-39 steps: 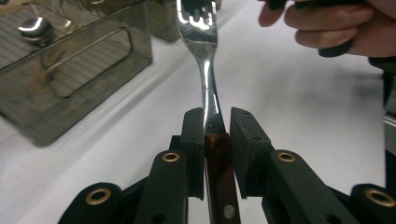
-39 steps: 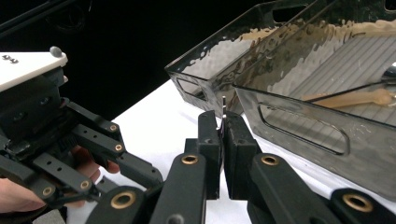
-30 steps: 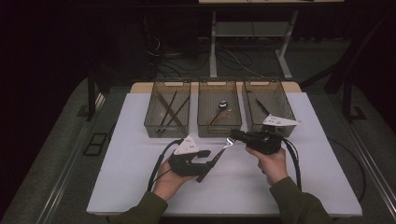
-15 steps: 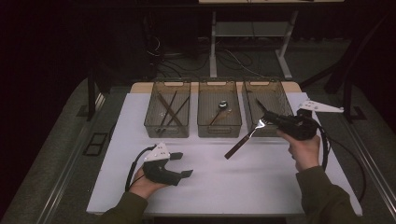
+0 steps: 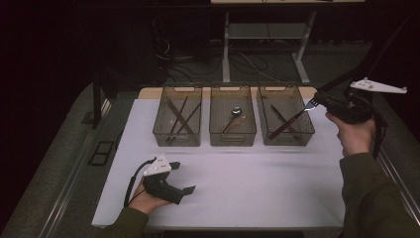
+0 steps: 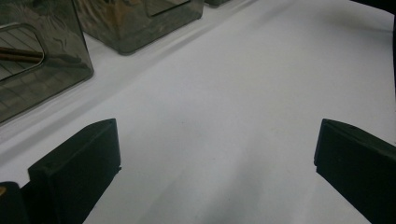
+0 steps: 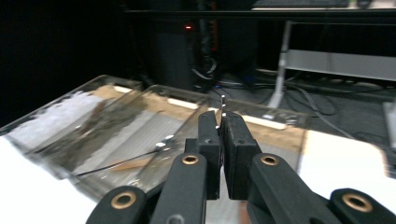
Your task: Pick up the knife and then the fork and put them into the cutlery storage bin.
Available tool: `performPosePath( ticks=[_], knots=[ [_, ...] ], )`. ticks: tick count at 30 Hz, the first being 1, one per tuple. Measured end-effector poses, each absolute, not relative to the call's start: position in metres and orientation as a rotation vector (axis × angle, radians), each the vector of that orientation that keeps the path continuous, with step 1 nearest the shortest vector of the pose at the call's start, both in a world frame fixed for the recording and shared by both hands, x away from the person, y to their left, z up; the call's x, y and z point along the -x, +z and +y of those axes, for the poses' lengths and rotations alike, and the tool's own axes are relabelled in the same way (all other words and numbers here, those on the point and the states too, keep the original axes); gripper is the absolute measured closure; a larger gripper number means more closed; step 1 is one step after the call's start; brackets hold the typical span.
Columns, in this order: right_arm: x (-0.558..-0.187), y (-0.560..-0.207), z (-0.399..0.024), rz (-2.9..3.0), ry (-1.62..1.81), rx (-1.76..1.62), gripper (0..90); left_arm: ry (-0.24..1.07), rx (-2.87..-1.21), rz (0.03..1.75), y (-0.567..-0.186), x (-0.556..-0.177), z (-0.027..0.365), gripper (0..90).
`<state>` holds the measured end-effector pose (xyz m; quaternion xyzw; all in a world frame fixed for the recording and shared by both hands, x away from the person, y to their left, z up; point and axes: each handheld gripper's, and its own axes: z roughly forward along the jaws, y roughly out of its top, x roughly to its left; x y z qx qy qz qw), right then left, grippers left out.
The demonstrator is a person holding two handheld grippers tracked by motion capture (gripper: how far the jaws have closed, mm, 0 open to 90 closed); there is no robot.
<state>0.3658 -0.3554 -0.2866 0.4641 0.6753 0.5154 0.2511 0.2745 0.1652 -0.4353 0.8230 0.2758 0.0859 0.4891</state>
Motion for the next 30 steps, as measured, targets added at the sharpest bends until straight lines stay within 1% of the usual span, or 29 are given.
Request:
performPosePath(
  ticks=[3, 8, 14, 23, 24, 25, 26, 28, 30],
  knots=[
    [-0.377, -0.285, -0.362, 1.811, 1.363, -1.291, 86.5, 0.200, -2.019, 0.651, -0.436, -0.274, 0.163, 0.0],
    [-0.404, -0.293, -0.370, 1.805, 1.289, -1.345, 86.4, 0.199, -2.022, 0.647, -0.436, -0.274, 0.162, 0.0],
    [-0.433, -0.313, -0.365, 1.881, 1.204, -1.396, 86.4, 0.200, -2.035, 0.635, -0.436, -0.274, 0.160, 0.0],
    [-0.471, -0.350, -0.357, 1.992, 1.210, -1.500, 85.2, 0.194, -2.056, 0.628, -0.437, -0.274, 0.158, 0.0],
    [-0.475, -0.354, -0.358, 1.995, 1.211, -1.517, 80.1, 0.195, -2.055, 0.626, -0.437, -0.274, 0.157, 0.0],
    [-0.479, -0.357, -0.358, 1.985, 1.174, -1.526, 63.3, 0.201, -2.064, 0.623, -0.437, -0.275, 0.157, 0.0],
    [-0.483, -0.359, -0.357, 1.979, 1.123, -1.534, 49.4, 0.204, -2.065, 0.627, -0.437, -0.275, 0.156, 0.0],
    [-0.486, -0.361, -0.354, 1.965, 1.002, -1.519, 43.2, 0.205, -2.058, 0.630, -0.437, -0.275, 0.157, 0.0],
    [-0.485, -0.361, -0.355, 1.933, 1.023, -1.517, 39.1, 0.210, -2.062, 0.626, -0.436, -0.275, 0.157, 0.0]
  ],
)
